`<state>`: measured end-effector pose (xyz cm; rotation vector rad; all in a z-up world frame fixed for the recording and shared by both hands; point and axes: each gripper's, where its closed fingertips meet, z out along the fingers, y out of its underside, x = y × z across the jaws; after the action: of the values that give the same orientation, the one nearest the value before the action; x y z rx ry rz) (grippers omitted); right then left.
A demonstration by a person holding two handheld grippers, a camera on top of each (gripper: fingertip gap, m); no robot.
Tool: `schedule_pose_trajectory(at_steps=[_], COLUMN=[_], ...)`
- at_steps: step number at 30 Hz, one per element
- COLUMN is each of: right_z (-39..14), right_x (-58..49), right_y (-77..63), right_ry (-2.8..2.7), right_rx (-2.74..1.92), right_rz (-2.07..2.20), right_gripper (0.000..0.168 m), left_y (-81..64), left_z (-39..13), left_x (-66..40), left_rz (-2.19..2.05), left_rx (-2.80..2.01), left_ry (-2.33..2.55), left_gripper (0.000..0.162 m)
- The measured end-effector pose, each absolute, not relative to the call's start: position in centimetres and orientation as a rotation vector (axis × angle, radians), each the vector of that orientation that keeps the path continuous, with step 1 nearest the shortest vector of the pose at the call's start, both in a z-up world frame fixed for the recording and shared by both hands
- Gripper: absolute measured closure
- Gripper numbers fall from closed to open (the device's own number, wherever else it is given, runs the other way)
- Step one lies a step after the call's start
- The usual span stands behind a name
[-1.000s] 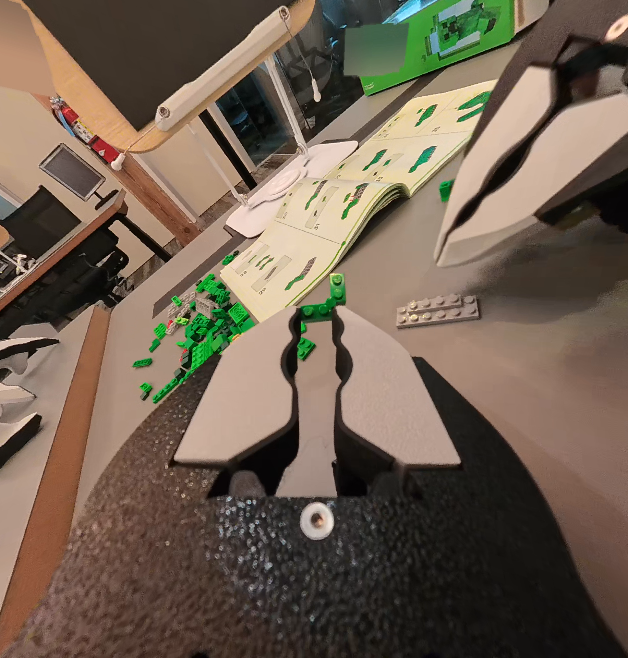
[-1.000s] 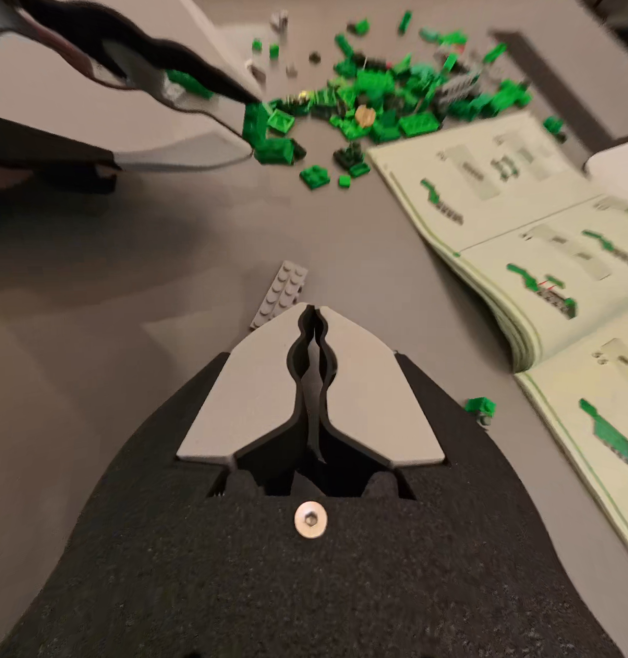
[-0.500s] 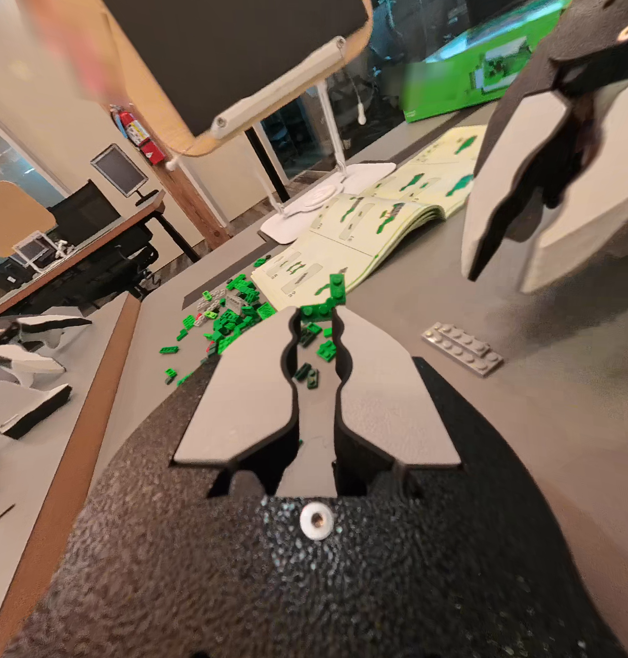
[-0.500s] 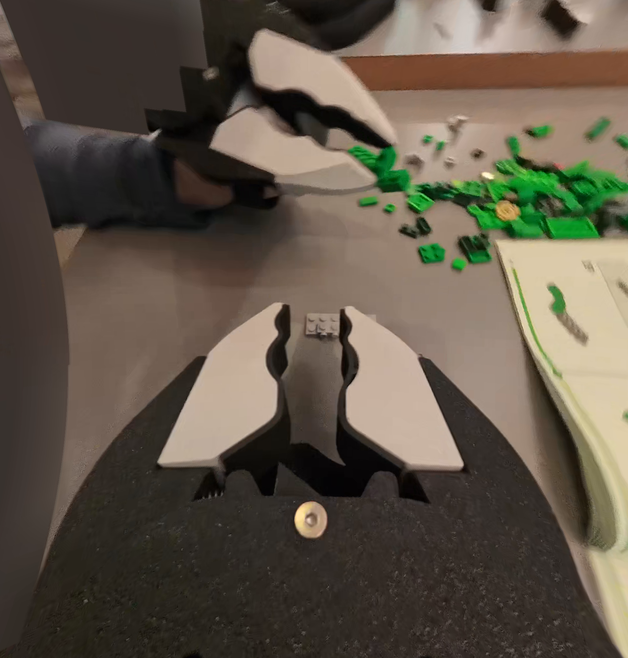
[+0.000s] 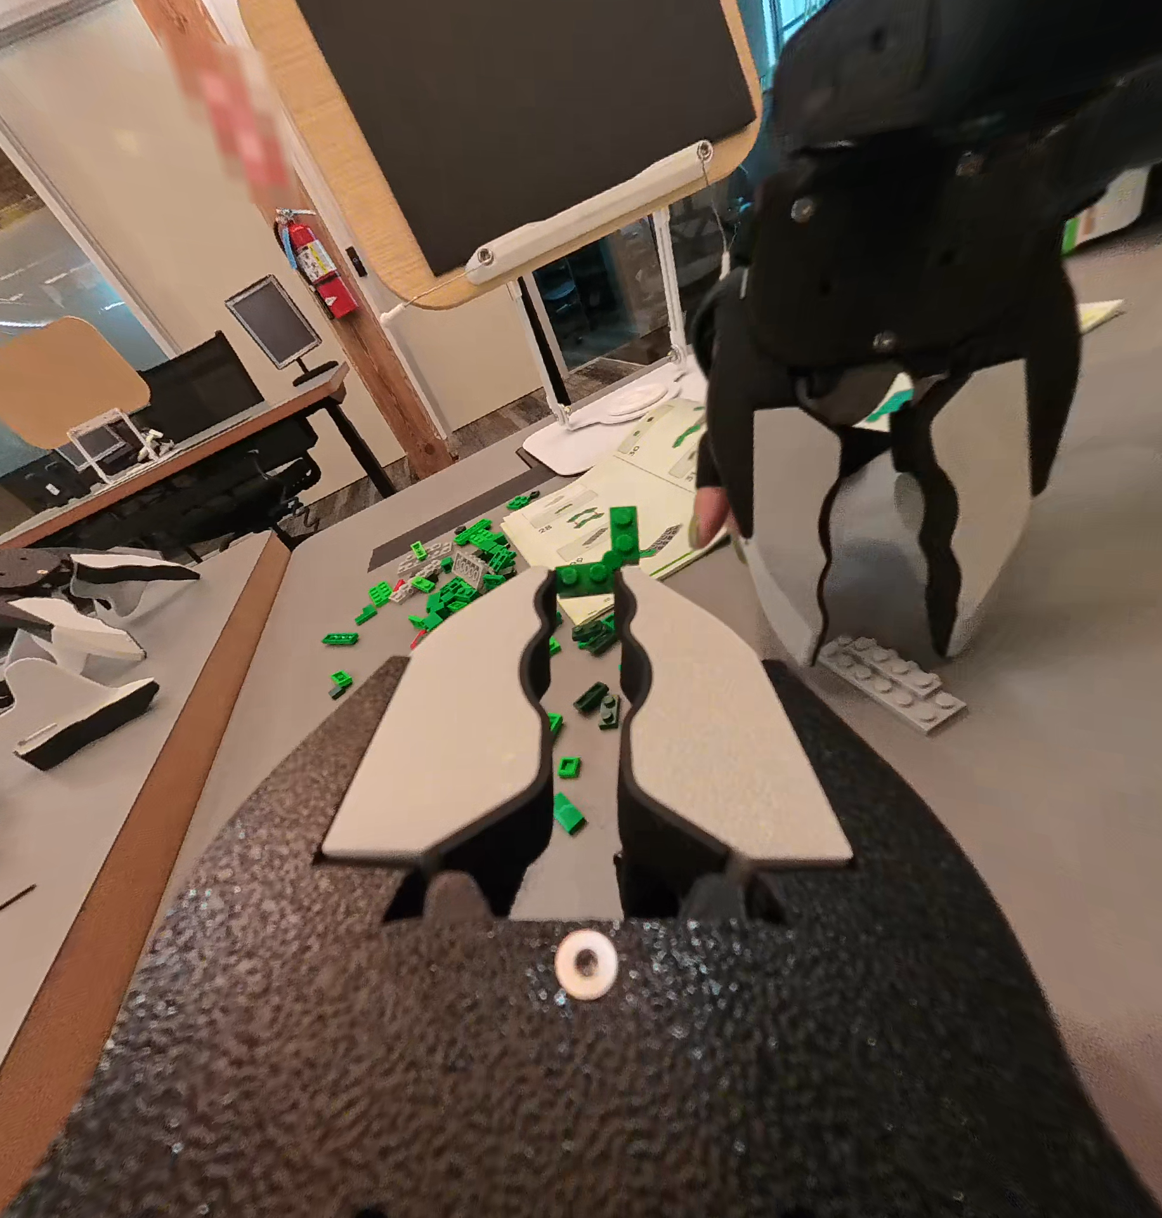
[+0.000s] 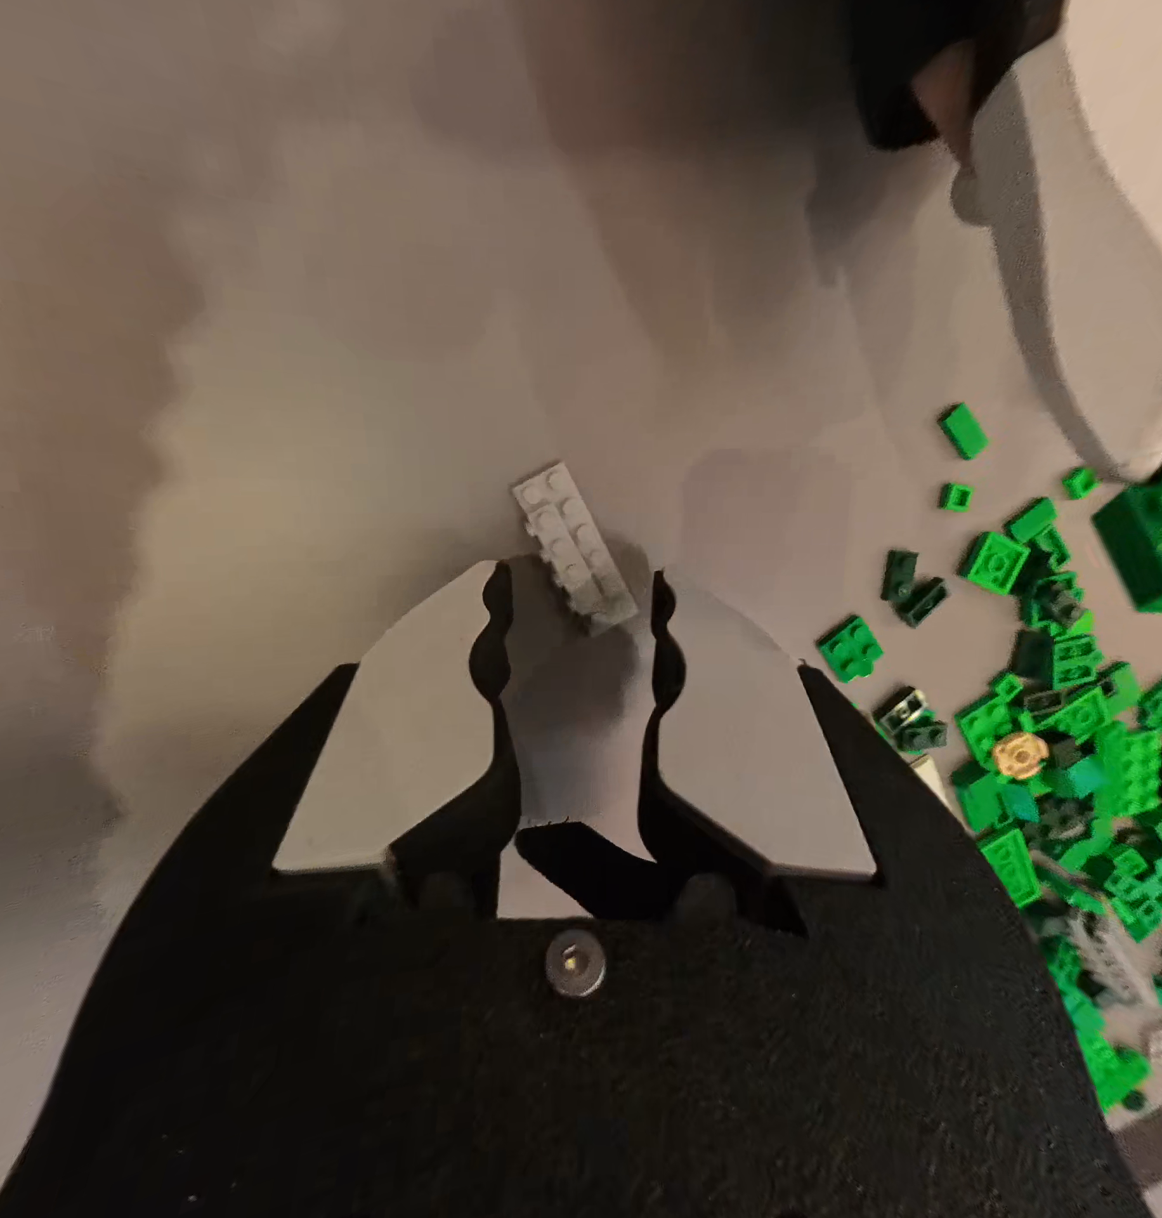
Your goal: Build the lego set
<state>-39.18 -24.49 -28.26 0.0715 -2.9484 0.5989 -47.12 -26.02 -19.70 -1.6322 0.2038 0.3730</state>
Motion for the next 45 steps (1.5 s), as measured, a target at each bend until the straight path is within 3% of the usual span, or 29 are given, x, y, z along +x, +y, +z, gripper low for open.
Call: schedule_pose_trajectory(at_steps=[11, 12, 17, 25, 29, 45], right_z=[-28.7, -28.7, -28.4, -22.6, -22.2, -25.0], right_x=[-38.9, -39.0, -38.4, -37.5, -36.1, -34.3], right_y=[-24.6, -24.7, -24.5, -23.8, -23.5, -22.1], right_ry=[-3.104, -3.099, -3.103, -2.354, -2.003, -1.694], right_rx=[0.236, 0.23, -0.075, -0.875, -1.089, -1.175], right_rz=[0.519, 0.514, 0.545, 0.764, 0.74, 0.568], right_gripper=[0.138, 0.148, 0.15, 0.15, 0.15, 0.15], left_y=[-25.8, -25.8, -25.8, -25.4, -25.1, -24.4], left_z=[-19.9, -19.9, -19.9, -20.0, -20.1, -21.1], left_x=[-46.8, -46.8, -46.5, -45.4, -44.8, -42.1], left_rz=[0.37, 0.369, 0.364, 0.359, 0.355, 0.372], left_rx=[-1.641, -1.641, -1.642, -1.64, -1.639, -1.64], left_ry=[0.227, 0.229, 0.245, 0.311, 0.345, 0.559], left_gripper=[0.146, 0.146, 0.146, 0.146, 0.146, 0.146])
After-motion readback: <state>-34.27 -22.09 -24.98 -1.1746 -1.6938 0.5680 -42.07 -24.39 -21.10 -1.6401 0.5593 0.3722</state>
